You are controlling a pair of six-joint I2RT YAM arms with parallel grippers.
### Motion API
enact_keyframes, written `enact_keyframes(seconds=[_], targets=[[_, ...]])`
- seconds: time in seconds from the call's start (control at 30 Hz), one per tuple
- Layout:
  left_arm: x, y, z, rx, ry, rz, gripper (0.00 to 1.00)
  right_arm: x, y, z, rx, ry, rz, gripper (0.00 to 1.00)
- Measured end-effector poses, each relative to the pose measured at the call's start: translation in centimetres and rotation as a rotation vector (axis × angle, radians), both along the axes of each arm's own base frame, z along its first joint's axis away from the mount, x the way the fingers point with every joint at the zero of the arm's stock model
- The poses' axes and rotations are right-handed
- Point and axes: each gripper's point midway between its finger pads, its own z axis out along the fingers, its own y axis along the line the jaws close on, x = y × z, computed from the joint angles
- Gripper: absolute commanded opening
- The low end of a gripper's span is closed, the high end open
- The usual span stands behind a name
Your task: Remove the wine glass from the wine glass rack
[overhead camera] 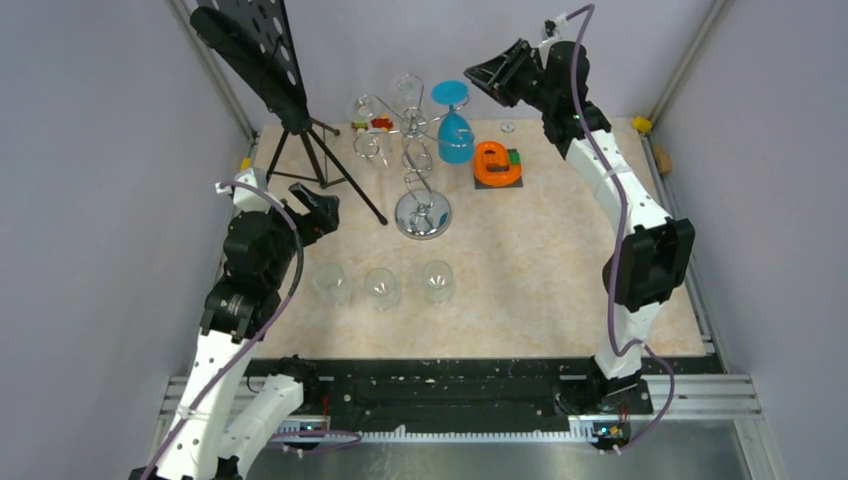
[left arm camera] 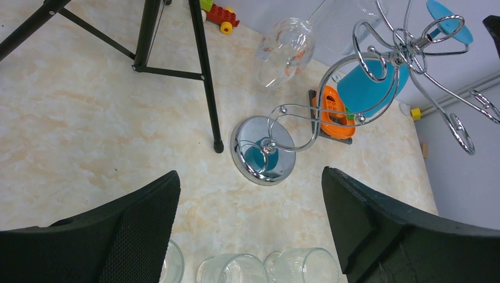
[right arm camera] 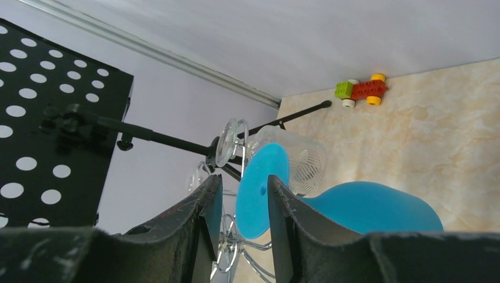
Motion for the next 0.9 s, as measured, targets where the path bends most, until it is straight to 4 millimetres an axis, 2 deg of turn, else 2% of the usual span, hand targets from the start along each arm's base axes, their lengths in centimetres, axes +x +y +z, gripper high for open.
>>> enact_keyframes(seconds=[0.13, 0.27, 0.43, 0.67, 0.9], targets=[[0.0, 0.0, 0.0, -0.004, 0.0, 0.0, 0.93, 0.2, 0.2, -1.1, -0.012, 0.028, 0.001, 0.41], [0.0, 0.0, 0.0, -0.006, 0.0, 0.003, 0.93, 0.2, 0.1, -1.6, -0.035, 0.042, -0.01, 0.41], [0.1, 0.0, 0.1, -0.009, -0.003, 0.002, 0.93, 0.3, 0.2, -1.3, -0.042, 0.045, -0.011, 0.37], [0.2, -0.1, 0.0, -0.01, 0.003, -0.002, 0.93, 0.7, 0.6, -0.2, -0.033, 0.032, 0.004, 0.38], [0.2, -0.1, 0.0, -0.011, 0.003, -0.006, 0.93, 0.6, 1.0, -1.3, -0.053, 0.066, 0.008, 0.39]])
